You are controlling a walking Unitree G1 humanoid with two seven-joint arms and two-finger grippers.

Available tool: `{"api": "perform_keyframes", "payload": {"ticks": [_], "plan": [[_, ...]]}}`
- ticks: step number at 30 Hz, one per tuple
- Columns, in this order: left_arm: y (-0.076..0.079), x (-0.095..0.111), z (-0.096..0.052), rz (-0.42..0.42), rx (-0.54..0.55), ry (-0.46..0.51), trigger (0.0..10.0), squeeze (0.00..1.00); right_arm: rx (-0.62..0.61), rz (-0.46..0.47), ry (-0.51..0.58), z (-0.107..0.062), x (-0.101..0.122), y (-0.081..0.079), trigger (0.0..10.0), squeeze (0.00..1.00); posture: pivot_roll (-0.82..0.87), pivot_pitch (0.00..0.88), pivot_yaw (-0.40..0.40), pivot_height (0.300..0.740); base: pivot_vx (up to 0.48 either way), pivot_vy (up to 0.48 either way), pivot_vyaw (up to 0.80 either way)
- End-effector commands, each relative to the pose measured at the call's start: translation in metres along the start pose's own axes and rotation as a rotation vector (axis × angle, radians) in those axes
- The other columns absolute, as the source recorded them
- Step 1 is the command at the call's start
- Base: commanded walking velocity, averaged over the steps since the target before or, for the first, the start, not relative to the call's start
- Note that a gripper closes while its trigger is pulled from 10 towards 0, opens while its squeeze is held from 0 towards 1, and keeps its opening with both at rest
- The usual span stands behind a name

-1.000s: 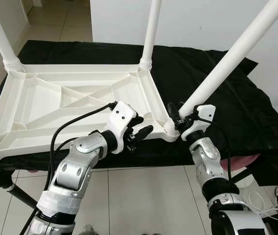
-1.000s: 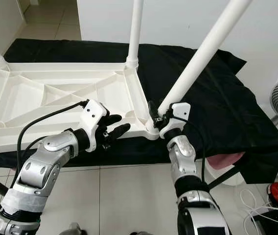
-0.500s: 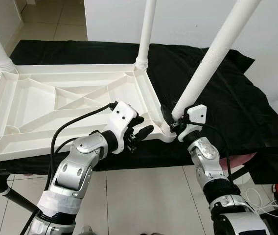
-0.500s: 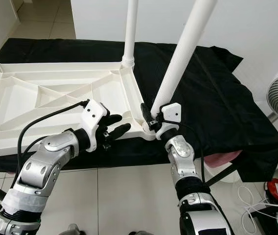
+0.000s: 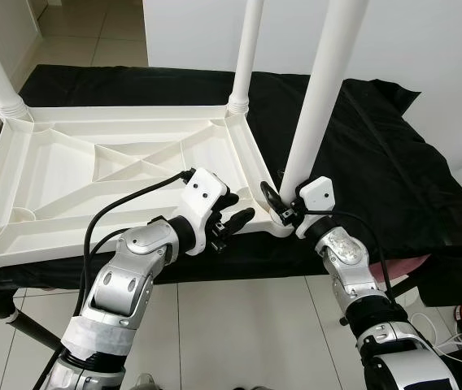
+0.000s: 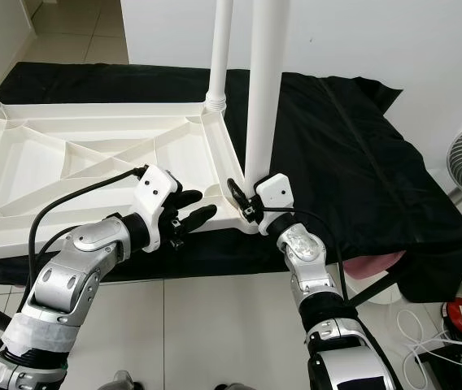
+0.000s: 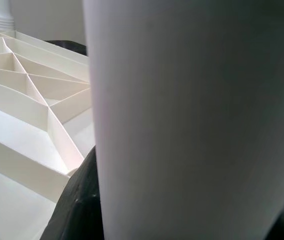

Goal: Building children table

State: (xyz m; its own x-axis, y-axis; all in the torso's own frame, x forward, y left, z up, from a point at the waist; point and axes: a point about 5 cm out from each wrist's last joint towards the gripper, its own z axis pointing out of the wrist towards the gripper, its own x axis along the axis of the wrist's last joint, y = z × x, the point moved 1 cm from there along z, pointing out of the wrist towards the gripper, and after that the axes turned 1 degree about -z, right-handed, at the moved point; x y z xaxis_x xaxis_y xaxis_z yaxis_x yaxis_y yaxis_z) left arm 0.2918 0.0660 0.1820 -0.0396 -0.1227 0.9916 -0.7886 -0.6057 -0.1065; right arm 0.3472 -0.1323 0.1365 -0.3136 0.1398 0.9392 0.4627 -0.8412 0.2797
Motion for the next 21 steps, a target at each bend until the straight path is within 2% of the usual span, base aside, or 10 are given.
{"api": "perform_keyframes", "payload": {"ticks": [1,6,10,21], "plan": [[-0.001,0.005,0.000,0.008,0.048,0.011,10.0,0.00,-0.027,0.153,-0.251,-0.028,-0.050,-0.008,10.0,0.00,0.06,0.079,-0.061,0.740,0.000,0.000,0.00],[-0.001,0.005,0.000,0.009,0.048,0.012,10.0,0.00,-0.042,0.185,-0.275,-0.028,-0.053,-0.008,10.0,0.00,0.06,0.080,-0.060,0.740,0.000,0.000,0.00],[-0.001,0.006,0.000,0.010,0.048,0.013,10.0,0.00,-0.068,0.245,-0.335,-0.028,-0.061,-0.007,10.0,0.00,0.06,0.080,-0.061,0.740,0.000,0.000,0.00],[-0.001,0.006,0.000,0.010,0.050,0.013,10.0,0.00,-0.071,0.298,-0.341,-0.025,-0.061,-0.009,10.0,0.00,0.07,0.083,-0.067,0.740,0.000,0.000,0.00]]}}
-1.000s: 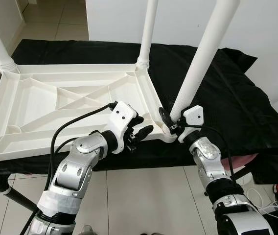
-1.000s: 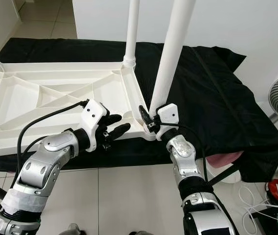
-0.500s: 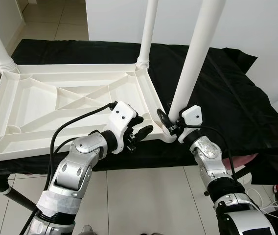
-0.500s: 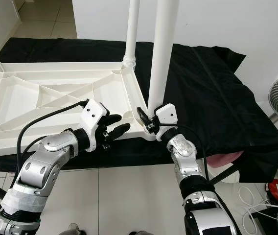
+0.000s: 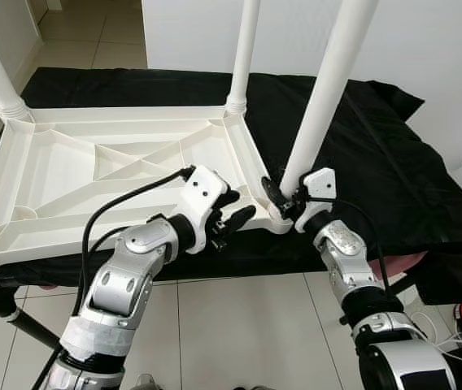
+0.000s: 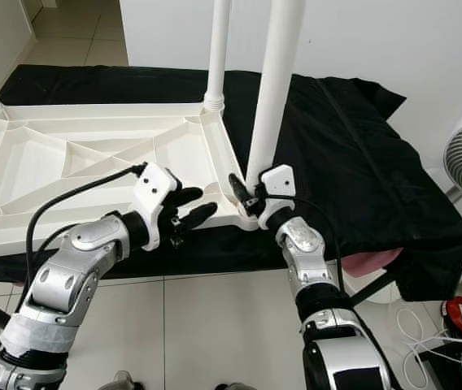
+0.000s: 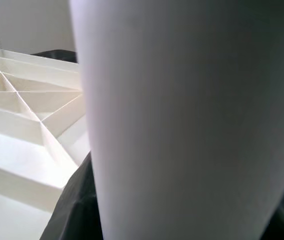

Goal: Building children table

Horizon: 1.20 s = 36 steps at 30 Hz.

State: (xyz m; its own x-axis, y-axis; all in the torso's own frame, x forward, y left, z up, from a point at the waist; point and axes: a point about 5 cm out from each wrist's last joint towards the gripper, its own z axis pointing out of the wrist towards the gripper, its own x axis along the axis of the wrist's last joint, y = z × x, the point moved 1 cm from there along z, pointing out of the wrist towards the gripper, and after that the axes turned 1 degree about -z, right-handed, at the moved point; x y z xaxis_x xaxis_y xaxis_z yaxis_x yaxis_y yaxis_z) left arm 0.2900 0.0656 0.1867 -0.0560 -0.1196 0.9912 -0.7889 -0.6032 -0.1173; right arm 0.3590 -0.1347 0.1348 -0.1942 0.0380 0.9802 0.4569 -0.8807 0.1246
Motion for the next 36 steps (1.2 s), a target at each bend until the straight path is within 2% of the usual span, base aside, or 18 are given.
{"api": "perform_keyframes", "payload": {"ticks": [1,3,6,11,14,25,27,36], "plan": [[-0.002,0.001,0.001,-0.002,0.052,0.001,10.0,0.00,-0.047,0.180,-0.273,-0.029,-0.058,-0.005,10.0,0.00,0.07,0.083,-0.066,0.740,0.000,0.000,0.00],[-0.002,0.001,0.001,-0.002,0.052,0.001,10.0,0.00,-0.047,0.180,-0.273,-0.029,-0.058,-0.005,10.0,0.00,0.07,0.083,-0.066,0.740,0.000,0.000,0.00],[-0.001,0.001,0.001,-0.003,0.051,0.001,10.0,0.00,-0.072,0.251,-0.256,-0.026,-0.055,-0.003,10.0,0.00,0.06,0.085,-0.065,0.740,0.000,0.000,0.00],[-0.001,0.001,0.001,-0.004,0.049,0.001,10.0,0.00,-0.089,0.255,-0.265,-0.028,-0.056,0.001,10.0,0.00,0.06,0.086,-0.064,0.740,0.000,0.000,0.00],[0.000,0.001,0.001,-0.005,0.047,0.000,10.0,0.00,-0.129,0.312,-0.285,-0.032,-0.061,0.005,10.0,0.00,0.06,0.087,-0.065,0.740,0.000,0.000,0.00],[0.001,0.001,0.000,-0.008,0.044,0.001,10.0,0.00,-0.205,0.326,-0.304,-0.039,-0.067,0.009,10.0,0.00,0.06,0.086,-0.066,0.740,0.000,0.000,0.00],[0.002,0.001,0.001,-0.007,0.043,0.000,10.0,0.00,-0.272,0.367,-0.318,-0.042,-0.071,0.014,10.0,0.00,0.06,0.085,-0.065,0.740,0.000,0.000,0.00],[0.002,0.002,0.001,-0.007,0.038,0.001,10.0,0.00,-0.306,0.391,-0.319,-0.043,-0.072,0.018,10.0,0.00,0.06,0.083,-0.061,0.740,0.000,0.000,0.00]]}}
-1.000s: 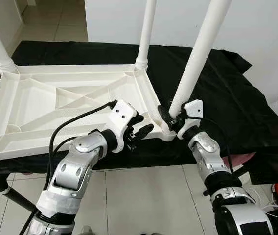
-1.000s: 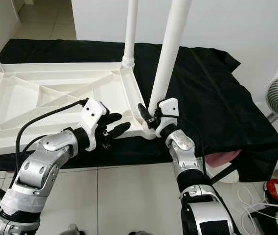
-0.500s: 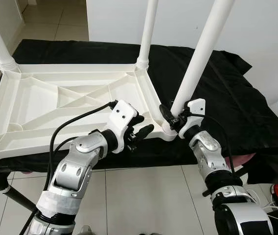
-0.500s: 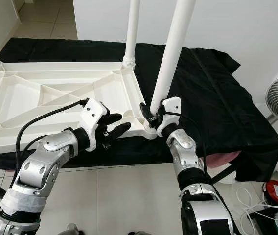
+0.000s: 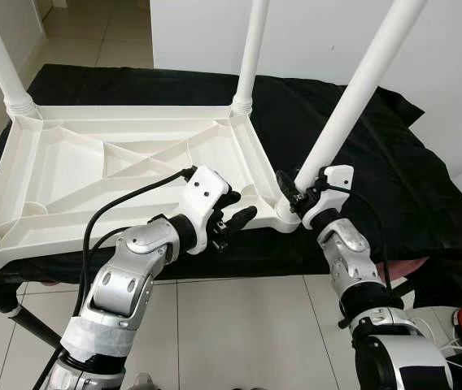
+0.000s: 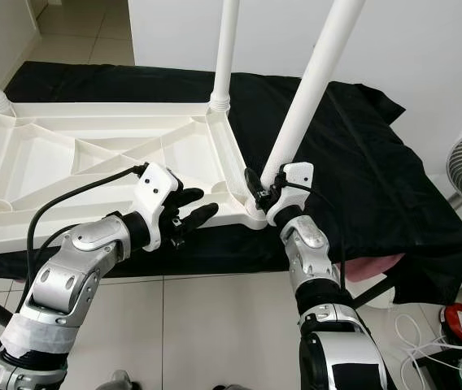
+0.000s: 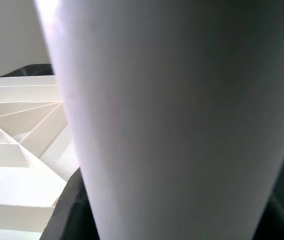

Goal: Building children table

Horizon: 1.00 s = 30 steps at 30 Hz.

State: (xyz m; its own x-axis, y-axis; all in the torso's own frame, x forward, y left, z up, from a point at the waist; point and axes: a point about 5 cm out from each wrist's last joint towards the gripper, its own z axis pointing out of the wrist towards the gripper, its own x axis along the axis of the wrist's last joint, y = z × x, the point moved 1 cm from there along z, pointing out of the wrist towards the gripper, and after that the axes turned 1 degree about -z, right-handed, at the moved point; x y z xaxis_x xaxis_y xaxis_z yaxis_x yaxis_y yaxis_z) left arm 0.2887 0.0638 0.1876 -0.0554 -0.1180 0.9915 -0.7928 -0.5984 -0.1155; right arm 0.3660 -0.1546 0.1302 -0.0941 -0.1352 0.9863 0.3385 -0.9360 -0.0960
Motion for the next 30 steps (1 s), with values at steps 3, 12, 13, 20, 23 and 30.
{"api": "perform_keyframes", "payload": {"ticks": [3,12,13,20,23,30], "plan": [[0.001,0.001,0.001,-0.005,0.042,0.000,10.0,0.00,-0.166,0.154,-0.287,-0.036,-0.063,0.017,10.0,0.00,0.06,0.084,-0.062,0.740,0.000,0.000,0.00],[0.001,-0.002,0.000,-0.006,0.041,-0.008,10.0,0.00,-0.133,0.026,-0.172,-0.029,-0.049,0.000,10.0,0.00,0.06,0.087,-0.066,0.740,0.000,0.000,0.00],[0.001,-0.002,0.000,-0.006,0.041,-0.008,10.0,0.00,-0.133,0.026,-0.172,-0.029,-0.049,0.000,10.0,0.00,0.06,0.087,-0.066,0.740,0.000,0.000,0.00],[0.002,-0.002,0.001,0.000,0.035,-0.008,10.0,0.00,-0.348,-0.037,-0.131,-0.025,-0.044,-0.016,10.0,0.00,0.06,0.084,-0.076,0.740,0.000,0.000,0.00],[0.003,-0.001,0.002,0.002,0.034,-0.007,10.0,0.00,-0.514,-0.002,-0.129,-0.030,-0.047,-0.018,10.0,0.00,0.06,0.082,-0.077,0.740,0.000,0.000,0.00],[0.003,-0.001,0.003,0.006,0.033,-0.004,10.0,0.00,-0.486,0.051,-0.109,-0.025,-0.044,-0.036,10.0,0.00,0.07,0.072,-0.087,0.740,0.000,0.000,0.00]]}}
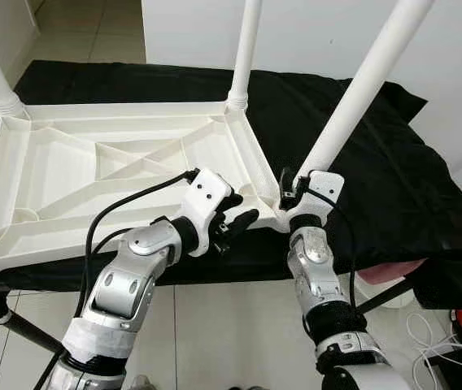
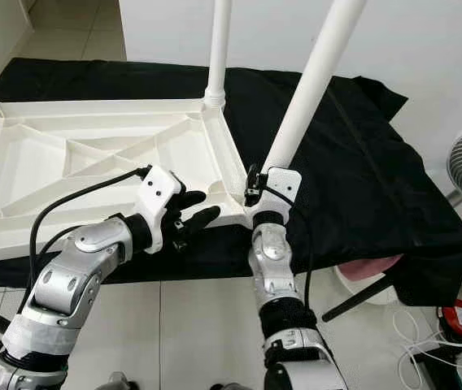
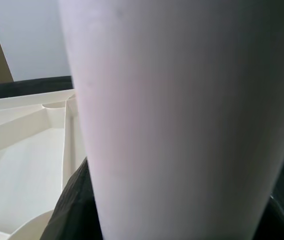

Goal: Building children table

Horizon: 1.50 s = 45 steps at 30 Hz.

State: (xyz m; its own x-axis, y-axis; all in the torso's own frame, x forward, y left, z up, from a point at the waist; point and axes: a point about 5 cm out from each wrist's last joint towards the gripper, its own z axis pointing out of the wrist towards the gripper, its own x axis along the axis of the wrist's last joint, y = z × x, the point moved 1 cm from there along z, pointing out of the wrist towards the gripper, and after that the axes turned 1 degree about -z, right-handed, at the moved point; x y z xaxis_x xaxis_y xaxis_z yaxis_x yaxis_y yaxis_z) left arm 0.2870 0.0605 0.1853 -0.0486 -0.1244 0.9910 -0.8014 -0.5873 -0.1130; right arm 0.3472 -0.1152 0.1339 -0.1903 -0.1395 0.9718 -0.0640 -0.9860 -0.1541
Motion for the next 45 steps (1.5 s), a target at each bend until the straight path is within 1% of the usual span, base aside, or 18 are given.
{"api": "perform_keyframes", "payload": {"ticks": [1,2,3,4,6,13,15,18,19,23,26,29,34,37,39,40,44,45], "plan": [[0.000,0.001,0.002,0.007,0.046,0.007,10.0,0.00,-0.072,0.016,-0.205,-0.020,-0.042,0.015,10.0,0.00,0.07,0.072,-0.087,0.740,0.000,0.000,0.00],[0.000,0.001,0.002,0.007,0.046,0.008,10.0,0.00,-0.055,0.021,-0.192,-0.019,-0.040,0.014,10.0,0.32,0.07,0.070,-0.087,0.740,0.000,0.000,0.00],[0.000,0.001,0.002,0.007,0.046,0.008,10.0,0.00,-0.055,0.021,-0.192,-0.019,-0.040,0.014,10.0,0.32,0.07,0.070,-0.087,0.740,0.000,0.000,0.00],[0.000,0.001,0.002,0.006,0.047,0.008,10.0,0.00,-0.044,0.028,-0.177,-0.019,-0.037,0.013,10.0,1.00,0.07,0.070,-0.087,0.740,0.000,0.000,0.00],[0.000,0.001,0.002,0.006,0.046,0.008,10.0,0.00,0.033,0.030,-0.114,-0.014,-0.026,0.007,10.0,1.00,0.06,0.068,-0.086,0.740,0.000,0.000,0.00],[0.001,0.002,0.003,0.009,0.041,0.009,10.0,0.00,0.103,0.010,-0.068,-0.006,-0.014,0.009,10.0,1.00,0.06,0.064,-0.086,0.740,0.000,0.000,0.00],[0.002,0.001,0.004,0.007,0.036,0.010,10.0,0.00,0.171,-0.026,-0.042,0.006,-0.001,0.019,10.0,1.00,0.06,0.057,-0.087,0.740,0.000,0.000,0.00],[0.003,0.000,0.005,0.006,0.034,0.010,10.0,0.00,0.196,-0.039,-0.038,0.010,0.002,0.022,10.0,1.00,0.06,0.057,-0.087,0.740,0.000,0.000,0.00],[0.004,-0.001,0.005,0.004,0.031,0.008,10.0,0.00,0.235,-0.056,-0.037,0.012,0.004,0.021,10.0,0.00,0.06,0.056,-0.088,0.740,0.000,0.000,0.00],[0.009,-0.004,0.007,0.004,0.014,0.000,10.0,0.00,0.399,-0.089,-0.038,0.014,0.011,0.018,10.0,0.00,0.06,0.050,-0.091,0.740,0.000,0.000,0.00],[0.010,-0.005,0.008,0.002,0.010,-0.002,10.0,0.00,0.439,-0.089,-0.046,0.015,0.012,0.018,10.0,0.00,0.06,0.049,-0.090,0.740,0.000,0.000,0.00],[0.015,-0.008,0.010,0.003,-0.012,-0.014,10.0,0.00,0.578,-0.116,-0.057,0.015,0.016,0.018,10.0,0.00,0.06,0.044,-0.092,0.740,0.000,0.000,0.00],[0.020,-0.011,0.013,0.004,-0.035,-0.019,10.0,0.00,0.687,-0.202,-0.069,0.021,0.020,0.026,10.0,0.00,0.06,0.033,-0.089,0.740,0.000,0.000,0.00],[0.021,-0.010,0.014,0.003,-0.040,-0.016,10.0,0.00,0.724,-0.216,-0.082,0.023,0.021,0.028,10.0,0.00,0.06,0.028,-0.089,0.740,0.000,0.000,0.00],[0.023,-0.010,0.015,0.004,-0.044,-0.013,10.0,0.00,0.758,-0.235,-0.110,0.025,0.020,0.031,6.7,0.00,0.06,0.026,-0.090,0.740,0.000,0.000,0.00],[0.024,-0.009,0.016,0.003,-0.045,-0.011,10.0,0.00,0.772,-0.249,-0.130,0.025,0.018,0.034,3.7,0.00,0.06,0.023,-0.091,0.740,0.000,0.000,0.00],[0.024,-0.009,0.016,0.003,-0.045,-0.010,10.0,0.00,0.784,-0.244,-0.139,0.025,0.017,0.035,3.7,0.00,0.06,0.023,-0.091,0.740,0.000,0.000,0.00],[0.024,-0.009,0.016,0.003,-0.045,-0.009,10.0,0.00,0.789,-0.237,-0.156,0.024,0.015,0.037,0.0,0.00,0.06,0.021,-0.094,0.740,0.000,0.000,0.00]]}}
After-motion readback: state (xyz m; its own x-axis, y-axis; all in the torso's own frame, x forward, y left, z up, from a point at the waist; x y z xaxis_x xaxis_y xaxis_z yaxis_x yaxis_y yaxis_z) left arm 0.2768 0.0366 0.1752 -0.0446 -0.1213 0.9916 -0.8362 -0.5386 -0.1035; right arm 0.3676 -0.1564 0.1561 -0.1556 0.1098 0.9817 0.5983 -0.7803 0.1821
